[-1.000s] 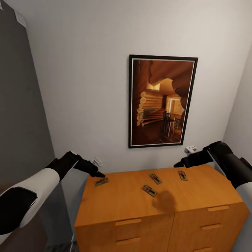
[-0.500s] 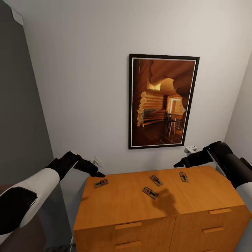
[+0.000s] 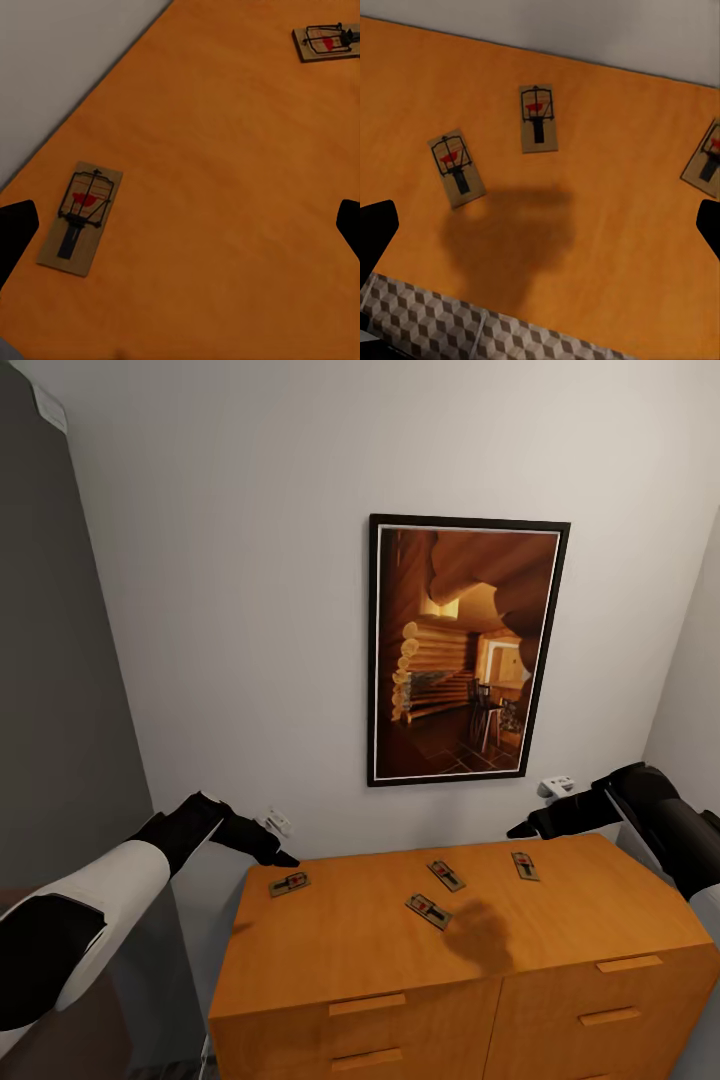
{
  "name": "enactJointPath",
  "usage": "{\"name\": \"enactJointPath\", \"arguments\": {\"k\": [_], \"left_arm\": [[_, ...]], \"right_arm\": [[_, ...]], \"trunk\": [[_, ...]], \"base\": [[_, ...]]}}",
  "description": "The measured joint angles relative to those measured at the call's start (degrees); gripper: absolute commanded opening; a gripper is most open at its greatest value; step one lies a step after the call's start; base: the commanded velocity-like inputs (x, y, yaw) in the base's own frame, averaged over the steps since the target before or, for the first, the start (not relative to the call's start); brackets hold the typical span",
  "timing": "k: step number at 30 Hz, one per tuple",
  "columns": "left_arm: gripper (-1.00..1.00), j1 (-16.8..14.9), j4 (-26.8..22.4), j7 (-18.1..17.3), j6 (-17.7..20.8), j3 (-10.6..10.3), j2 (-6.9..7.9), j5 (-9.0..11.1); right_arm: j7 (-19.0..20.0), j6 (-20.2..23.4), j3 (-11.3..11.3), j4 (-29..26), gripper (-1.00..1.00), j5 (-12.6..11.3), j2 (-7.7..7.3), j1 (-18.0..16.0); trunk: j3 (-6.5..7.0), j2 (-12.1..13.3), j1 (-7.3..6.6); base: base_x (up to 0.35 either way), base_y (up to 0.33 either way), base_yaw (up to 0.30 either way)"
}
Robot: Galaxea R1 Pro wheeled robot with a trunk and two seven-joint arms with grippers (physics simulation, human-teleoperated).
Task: Take the four mousetraps from the cabinet in the bathroom and place them on the bathroom floor. Make sure all four end up on the same floor surface, and ensure that at least two of them are either under or directly next to the same bathroom sink.
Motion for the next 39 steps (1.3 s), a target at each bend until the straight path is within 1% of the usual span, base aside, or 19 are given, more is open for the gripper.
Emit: {"name": "enactJointPath", "arguments": {"k": [1,6,13,17,21,24,25,31,39], "left_arm": [[1.00,0.0,0.0,0.0,0.0,0.0,0.00,0.0],[1.00,0.0,0.0,-0.1,0.0,-0.1,0.00,0.0],[1.00,0.0,0.0,-0.1,-0.1,-0.1,0.00,0.0],[1.00,0.0,0.0,-0.1,-0.1,-0.1,0.00,-0.1],[1.00,0.0,0.0,-0.1,-0.1,-0.1,0.00,-0.2],[1.00,0.0,0.0,-0.1,-0.2,-0.1,0.00,-0.9],[1.00,0.0,0.0,-0.1,-0.2,-0.2,0.00,-2.0],[1.00,0.0,-0.1,-0.3,-0.2,0.0,0.03,-4.5],[1.00,0.0,0.0,-0.4,-0.2,0.0,0.08,-5.2]], "right_arm": [[0.0,0.0,0.0,0.0,1.00,0.0,0.00,0.0],[0.5,0.0,-0.1,0.0,1.00,-0.1,-1.20,0.0],[4.0,0.0,-0.1,0.0,1.00,0.0,-1.76,0.0],[4.8,0.0,-0.1,0.0,1.00,0.0,-2.23,0.0],[5.3,0.0,-0.1,0.0,1.00,0.0,-3.00,0.0],[5.3,0.0,-0.1,0.0,1.00,0.0,-3.30,0.0],[5.4,0.0,-0.1,0.0,1.00,0.0,-3.54,0.0],[5.4,0.0,0.0,0.0,1.00,0.0,-3.92,0.0],[5.5,0.0,0.0,0.0,1.00,0.0,-4.09,0.0]], "trunk": [[0.00,0.0,0.00],[0.00,0.0,0.00],[0.00,0.0,0.00],[0.00,0.0,0.00],[0.00,0.0,0.00],[0.00,0.0,0.00],[0.00,0.0,0.00],[0.00,0.0,0.00],[0.00,0.0,0.00]], "base": [[0.000,0.000,0.000],[0.000,0.000,0.000],[0.000,0.000,0.000],[0.000,0.000,0.000],[0.000,0.000,0.000],[0.000,0.000,0.000],[0.000,0.000,0.000],[0.000,0.000,0.000],[0.000,0.000,0.000]]}}
